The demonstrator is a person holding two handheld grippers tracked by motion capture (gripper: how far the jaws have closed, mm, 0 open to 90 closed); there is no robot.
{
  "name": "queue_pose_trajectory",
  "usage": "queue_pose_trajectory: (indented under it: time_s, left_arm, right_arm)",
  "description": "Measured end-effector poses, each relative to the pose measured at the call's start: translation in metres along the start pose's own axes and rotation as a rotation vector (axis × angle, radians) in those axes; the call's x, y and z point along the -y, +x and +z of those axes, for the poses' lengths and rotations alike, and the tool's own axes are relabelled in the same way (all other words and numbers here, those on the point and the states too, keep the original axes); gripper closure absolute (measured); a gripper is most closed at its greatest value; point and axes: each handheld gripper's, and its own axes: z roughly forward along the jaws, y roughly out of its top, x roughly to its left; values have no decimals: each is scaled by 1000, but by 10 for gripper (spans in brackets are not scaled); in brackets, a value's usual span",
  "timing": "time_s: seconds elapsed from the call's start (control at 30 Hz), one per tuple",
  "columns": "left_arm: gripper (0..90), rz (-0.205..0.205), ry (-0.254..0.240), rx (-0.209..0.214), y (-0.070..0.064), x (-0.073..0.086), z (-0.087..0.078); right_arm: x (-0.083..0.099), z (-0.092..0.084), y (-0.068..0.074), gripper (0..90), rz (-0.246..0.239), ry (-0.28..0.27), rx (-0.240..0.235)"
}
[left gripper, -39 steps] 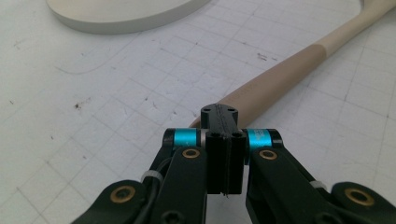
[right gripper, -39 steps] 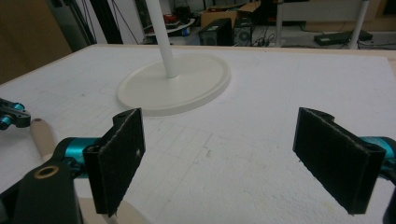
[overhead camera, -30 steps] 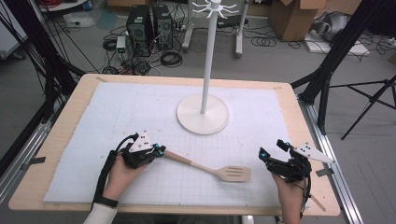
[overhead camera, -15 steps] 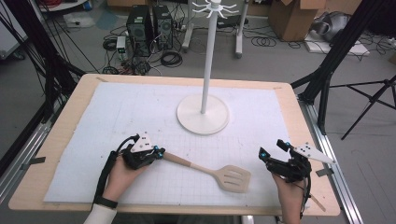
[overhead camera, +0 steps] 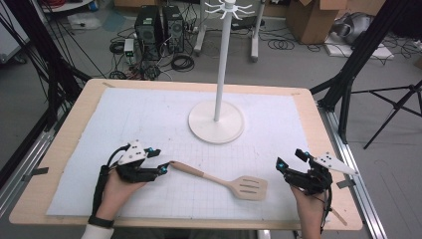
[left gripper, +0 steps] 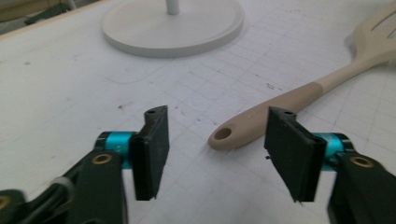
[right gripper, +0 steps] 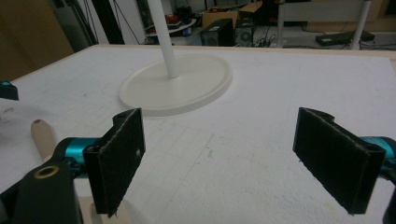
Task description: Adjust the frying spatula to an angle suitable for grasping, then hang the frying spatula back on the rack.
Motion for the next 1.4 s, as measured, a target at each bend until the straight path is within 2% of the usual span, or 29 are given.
queue_pose_trajectory:
  time_s: [0.3, 0.4, 0.53, 0.87, 1.13, 1.4]
  left_arm:
    - [280, -31, -133, -27, 8, 14, -57]
    - [230, -36, -166, -50, 9, 18, -71]
    - [204, -37, -201, -81, 10, 22, -84]
    - [192, -62, -230, -137, 21, 34, -101]
    - [187, -77, -240, -148, 24, 36, -106]
    - [196, -71, -266, -148, 25, 35, -108]
  right_arm:
    - [0, 2, 3, 154, -1, 10, -15]
    - [0, 4, 4, 154, -7, 10, -20]
    - [0, 4, 5, 154, -8, 14, -23]
    - [0, 5, 6, 154, -11, 20, -35]
    - [0, 6, 6, 153, -17, 22, -39]
    - [-3, 3, 10, 154, -19, 17, -58]
